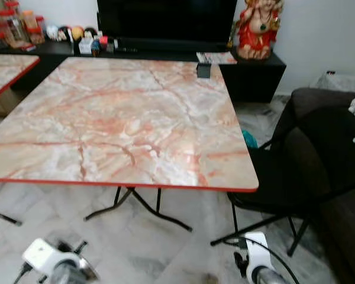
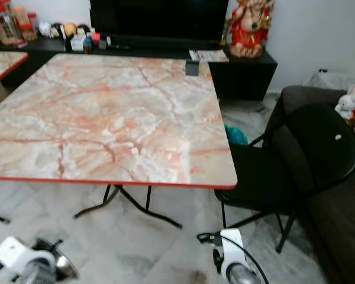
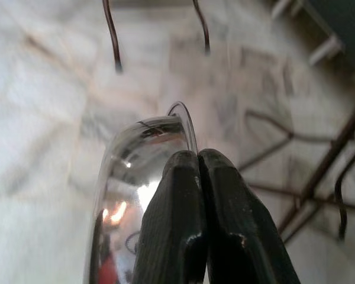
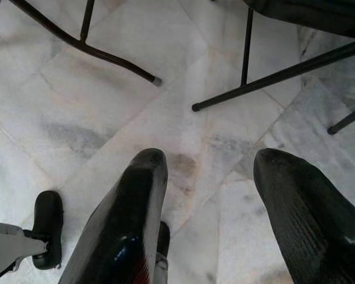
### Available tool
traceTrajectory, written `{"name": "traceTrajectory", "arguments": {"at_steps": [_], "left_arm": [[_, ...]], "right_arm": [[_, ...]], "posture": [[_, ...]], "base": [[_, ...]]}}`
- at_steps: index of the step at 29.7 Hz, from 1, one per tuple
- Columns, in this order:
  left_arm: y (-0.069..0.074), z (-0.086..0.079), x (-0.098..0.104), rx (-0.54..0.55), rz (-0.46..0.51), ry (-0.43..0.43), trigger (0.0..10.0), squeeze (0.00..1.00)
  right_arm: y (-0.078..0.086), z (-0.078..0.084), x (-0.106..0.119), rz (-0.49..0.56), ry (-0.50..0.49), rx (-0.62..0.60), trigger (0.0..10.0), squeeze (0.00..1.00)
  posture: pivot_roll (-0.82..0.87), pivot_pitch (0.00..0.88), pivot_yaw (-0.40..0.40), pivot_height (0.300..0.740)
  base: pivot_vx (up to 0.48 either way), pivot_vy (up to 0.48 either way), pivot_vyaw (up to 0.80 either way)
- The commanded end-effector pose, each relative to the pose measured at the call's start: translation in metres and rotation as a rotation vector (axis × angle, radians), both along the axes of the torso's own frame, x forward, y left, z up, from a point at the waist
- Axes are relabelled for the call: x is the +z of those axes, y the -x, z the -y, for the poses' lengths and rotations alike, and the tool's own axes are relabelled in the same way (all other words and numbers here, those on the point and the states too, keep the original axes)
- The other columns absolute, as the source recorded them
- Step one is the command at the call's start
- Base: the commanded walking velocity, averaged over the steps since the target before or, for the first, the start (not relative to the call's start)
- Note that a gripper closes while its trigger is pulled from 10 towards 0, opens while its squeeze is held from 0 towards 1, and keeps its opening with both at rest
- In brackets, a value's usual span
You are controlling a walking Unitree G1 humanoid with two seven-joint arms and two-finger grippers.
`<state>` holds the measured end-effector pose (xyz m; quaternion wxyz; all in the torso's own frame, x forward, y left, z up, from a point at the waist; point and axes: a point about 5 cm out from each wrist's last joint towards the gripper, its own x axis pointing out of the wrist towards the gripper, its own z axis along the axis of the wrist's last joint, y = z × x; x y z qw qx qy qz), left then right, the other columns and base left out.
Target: Setting the table
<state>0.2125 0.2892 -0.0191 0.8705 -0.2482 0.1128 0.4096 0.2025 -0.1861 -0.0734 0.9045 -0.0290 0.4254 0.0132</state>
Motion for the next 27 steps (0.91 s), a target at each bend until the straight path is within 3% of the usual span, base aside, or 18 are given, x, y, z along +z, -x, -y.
{"name": "traceTrajectory", "arguments": {"at_steps": [1,2,3,7,9,14,16,18,19,21,27], "left_arm": [[-0.002,0.002,0.002,0.009,0.011,-0.010,10.0,0.00],[-0.002,0.002,0.002,0.009,0.011,-0.010,10.0,0.00],[-0.003,-0.017,0.023,0.076,0.056,-0.128,10.0,0.00],[0.000,-0.041,0.058,0.220,0.137,-0.251,10.0,0.00],[0.003,-0.058,0.089,0.305,0.158,-0.368,10.0,0.00],[0.002,-0.072,0.145,0.437,0.199,-0.559,10.0,0.00],[0.003,-0.072,0.152,0.456,0.197,-0.583,10.0,0.00],[0.003,-0.070,0.192,0.514,0.222,-0.749,10.0,0.00],[-0.002,-0.064,0.214,0.508,0.269,-0.805,10.0,0.00],[-0.008,-0.059,0.228,0.478,0.309,-0.831,10.0,0.00],[-0.055,-0.027,0.266,0.156,0.556,-0.712,10.0,0.00]], "right_arm": [[-0.001,0.001,0.001,-0.002,0.004,0.008,10.0,0.00],[-0.001,0.001,0.001,-0.002,0.004,0.008,10.0,0.00],[-0.004,-0.001,0.002,0.000,0.003,0.025,10.0,0.00],[-0.009,-0.006,0.004,0.008,-0.002,0.040,10.0,0.00],[-0.011,-0.008,0.005,0.011,-0.003,0.049,10.0,0.00],[-0.012,-0.011,0.005,0.012,-0.007,0.058,10.0,0.00],[-0.012,-0.012,0.005,0.013,-0.008,0.057,10.0,0.00],[-0.012,-0.013,0.005,0.015,-0.015,0.052,10.0,0.00],[-0.012,-0.014,0.005,0.014,-0.017,0.049,10.0,0.00],[-0.012,-0.015,0.005,0.014,-0.018,0.048,10.0,0.00],[-0.011,-0.015,0.004,0.011,-0.022,0.038,10.0,0.00]], "posture": [[0.03,0.000,-0.056,0.732],[0.03,0.000,-0.056,0.732],[0.05,0.000,-0.067,0.732],[0.06,0.000,-0.074,0.732],[0.07,0.000,-0.081,0.732],[0.09,0.000,-0.084,0.732],[0.09,0.000,-0.083,0.732],[0.08,0.000,-0.076,0.732],[0.08,0.000,-0.074,0.732],[0.08,0.000,-0.072,0.732],[0.07,0.000,-0.058,0.732]], "base": [[0.000,0.000,0.00],[0.000,0.000,0.00],[0.000,0.000,0.00],[0.000,0.000,0.00],[0.000,0.000,0.00],[0.000,0.000,0.00],[0.000,0.000,0.00],[0.000,0.000,0.00],[0.000,0.000,0.00],[0.000,0.000,0.00],[0.000,0.000,0.00]]}}
